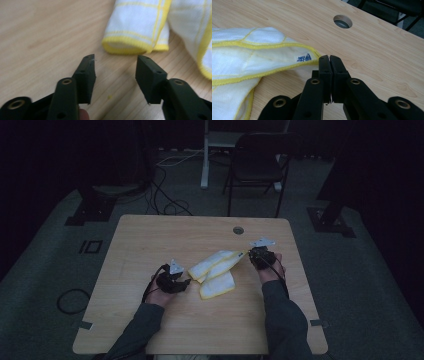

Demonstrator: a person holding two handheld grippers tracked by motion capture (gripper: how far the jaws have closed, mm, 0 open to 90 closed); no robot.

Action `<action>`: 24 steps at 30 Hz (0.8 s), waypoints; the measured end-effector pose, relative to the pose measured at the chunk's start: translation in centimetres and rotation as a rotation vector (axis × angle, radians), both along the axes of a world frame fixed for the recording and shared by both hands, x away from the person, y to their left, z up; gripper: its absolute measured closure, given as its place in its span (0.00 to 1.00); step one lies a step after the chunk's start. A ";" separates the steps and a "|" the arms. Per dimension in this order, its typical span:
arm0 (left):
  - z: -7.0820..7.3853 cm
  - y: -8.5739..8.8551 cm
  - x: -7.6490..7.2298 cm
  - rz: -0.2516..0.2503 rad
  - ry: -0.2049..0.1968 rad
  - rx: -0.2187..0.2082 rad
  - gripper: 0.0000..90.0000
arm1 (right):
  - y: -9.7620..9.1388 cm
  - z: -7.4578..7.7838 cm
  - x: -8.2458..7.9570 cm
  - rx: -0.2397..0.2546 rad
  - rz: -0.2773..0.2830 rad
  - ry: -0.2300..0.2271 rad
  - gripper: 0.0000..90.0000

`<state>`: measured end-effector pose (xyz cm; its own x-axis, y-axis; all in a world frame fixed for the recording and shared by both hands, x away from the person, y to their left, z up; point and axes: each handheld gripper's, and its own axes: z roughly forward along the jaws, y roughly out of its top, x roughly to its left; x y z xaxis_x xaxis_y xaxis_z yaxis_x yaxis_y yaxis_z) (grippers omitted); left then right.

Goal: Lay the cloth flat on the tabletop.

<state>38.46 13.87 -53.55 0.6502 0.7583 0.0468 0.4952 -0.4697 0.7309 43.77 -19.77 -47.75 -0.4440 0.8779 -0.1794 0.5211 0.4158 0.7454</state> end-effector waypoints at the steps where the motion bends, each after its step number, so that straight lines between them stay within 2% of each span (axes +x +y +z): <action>1: 0.1 -0.1 -0.1 -0.007 -0.011 -0.006 0.53 | 0.0 0.0 0.0 0.002 0.000 0.000 0.98; 3: 0.3 -0.4 -0.2 -0.020 -0.027 -0.014 0.52 | -0.1 -0.1 0.0 0.002 0.003 0.003 0.98; 6: 0.5 -1.0 -0.1 -0.048 -0.042 0.000 0.48 | -0.1 -0.3 -0.1 0.000 0.006 0.015 0.98; 10: 0.4 -1.7 0.5 -0.057 -0.051 0.029 0.47 | 0.0 -0.7 -0.1 -0.011 0.005 0.037 0.97; 11: 0.4 -2.0 0.6 -0.052 -0.054 0.045 0.47 | 0.1 -0.8 -0.1 -0.015 0.003 0.046 0.94; 13: 0.3 -2.3 1.0 -0.048 -0.051 0.064 0.50 | 0.2 -0.9 -0.2 -0.020 0.009 0.061 0.83; 15: 0.2 -2.4 1.4 -0.042 -0.036 0.063 0.55 | 0.4 -0.7 -0.8 -0.010 0.020 0.051 0.73; 20: 0.2 -2.4 1.7 -0.030 -0.019 0.056 0.63 | 2.4 -0.6 -2.9 0.055 0.123 0.023 0.64; 24: 0.5 -2.6 1.8 -0.019 -0.024 0.061 0.74 | 5.0 -1.0 -4.2 0.090 0.211 0.038 0.58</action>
<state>40.21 11.31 -53.08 0.6629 0.7409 0.1079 0.4686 -0.5229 0.7120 39.56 -14.79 -48.77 -0.6247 0.7763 -0.0838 0.4580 0.4513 0.7659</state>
